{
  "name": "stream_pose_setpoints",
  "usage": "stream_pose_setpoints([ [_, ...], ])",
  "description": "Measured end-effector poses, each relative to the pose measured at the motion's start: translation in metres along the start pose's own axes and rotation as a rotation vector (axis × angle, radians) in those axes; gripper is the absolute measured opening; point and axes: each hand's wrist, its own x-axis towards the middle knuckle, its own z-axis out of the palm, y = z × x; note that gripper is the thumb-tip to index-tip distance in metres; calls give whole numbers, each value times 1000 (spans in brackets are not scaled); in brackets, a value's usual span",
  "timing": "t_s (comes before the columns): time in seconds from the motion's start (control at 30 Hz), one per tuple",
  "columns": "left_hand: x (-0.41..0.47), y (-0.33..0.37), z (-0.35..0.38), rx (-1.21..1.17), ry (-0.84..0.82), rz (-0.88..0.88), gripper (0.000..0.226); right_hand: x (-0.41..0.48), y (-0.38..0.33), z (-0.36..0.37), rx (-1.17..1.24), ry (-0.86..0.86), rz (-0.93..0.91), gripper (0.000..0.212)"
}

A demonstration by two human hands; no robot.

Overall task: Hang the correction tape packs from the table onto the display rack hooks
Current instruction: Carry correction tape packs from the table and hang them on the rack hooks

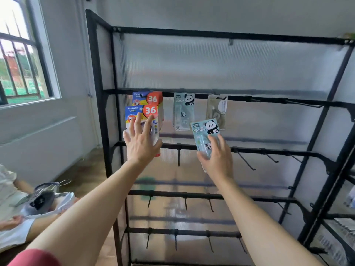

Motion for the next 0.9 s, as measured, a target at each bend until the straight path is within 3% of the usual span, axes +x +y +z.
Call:
stream_pose_setpoints([
  [0.13, 34, -5, 4, 17, 80, 0, 76, 39, 4, 12, 55, 19, -44, 62],
  [0.9, 66, -43, 5, -44, 80, 203, 84, 75, -21, 63, 143, 101, -103, 62],
])
